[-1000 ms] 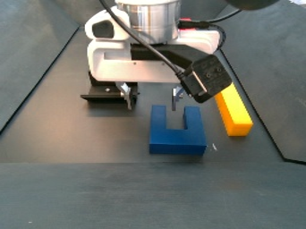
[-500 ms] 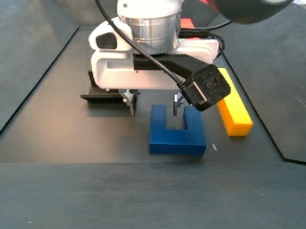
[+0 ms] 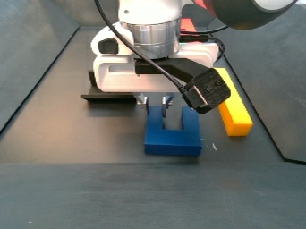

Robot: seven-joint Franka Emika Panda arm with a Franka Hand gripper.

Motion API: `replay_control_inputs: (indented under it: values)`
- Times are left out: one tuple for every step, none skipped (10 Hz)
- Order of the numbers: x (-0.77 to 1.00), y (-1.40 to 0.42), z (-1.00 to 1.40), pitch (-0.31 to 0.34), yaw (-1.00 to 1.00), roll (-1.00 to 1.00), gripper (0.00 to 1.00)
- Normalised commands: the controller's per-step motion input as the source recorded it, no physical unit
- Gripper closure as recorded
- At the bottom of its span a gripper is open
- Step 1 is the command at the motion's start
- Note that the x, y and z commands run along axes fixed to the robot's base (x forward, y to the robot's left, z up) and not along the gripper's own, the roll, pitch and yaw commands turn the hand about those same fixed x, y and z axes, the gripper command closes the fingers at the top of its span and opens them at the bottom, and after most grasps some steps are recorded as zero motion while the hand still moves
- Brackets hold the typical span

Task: Pick up the blue object. Move up. Place the blue object on the fixture. Regrasp the blue object. Move to above the board. Insert the blue object.
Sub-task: Pick up the blue object.

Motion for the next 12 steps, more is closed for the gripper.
replay_control_inputs:
  values:
    - [0.0, 0.0, 0.0, 0.0, 0.0, 0.0, 1.0]
    - [0.0, 0.0, 0.0, 0.0, 0.0, 0.0, 1.0]
    - [0.0, 0.0, 0.0, 0.0, 0.0, 0.0, 1.0]
    - [0.0, 0.0, 0.0, 0.0, 0.0, 0.0, 1.0]
    - [0.0, 0.0, 0.0, 0.0, 0.0, 0.0, 1.0]
    - [0.0, 0.0, 0.0, 0.0, 0.0, 0.0, 1.0]
    - [0.0, 0.0, 0.0, 0.0, 0.0, 0.0, 1.0]
    - [0.0, 0.0, 0.0, 0.0, 0.0, 0.0, 1.0]
    - [0.0, 0.0, 0.0, 0.0, 0.0, 0.0, 1.0]
    - [0.0, 0.0, 0.0, 0.0, 0.0, 0.0, 1.0]
    - [0.0, 0.0, 0.0, 0.0, 0.0, 0.0, 1.0]
    - [0.0, 0.0, 0.0, 0.0, 0.0, 0.0, 1.0]
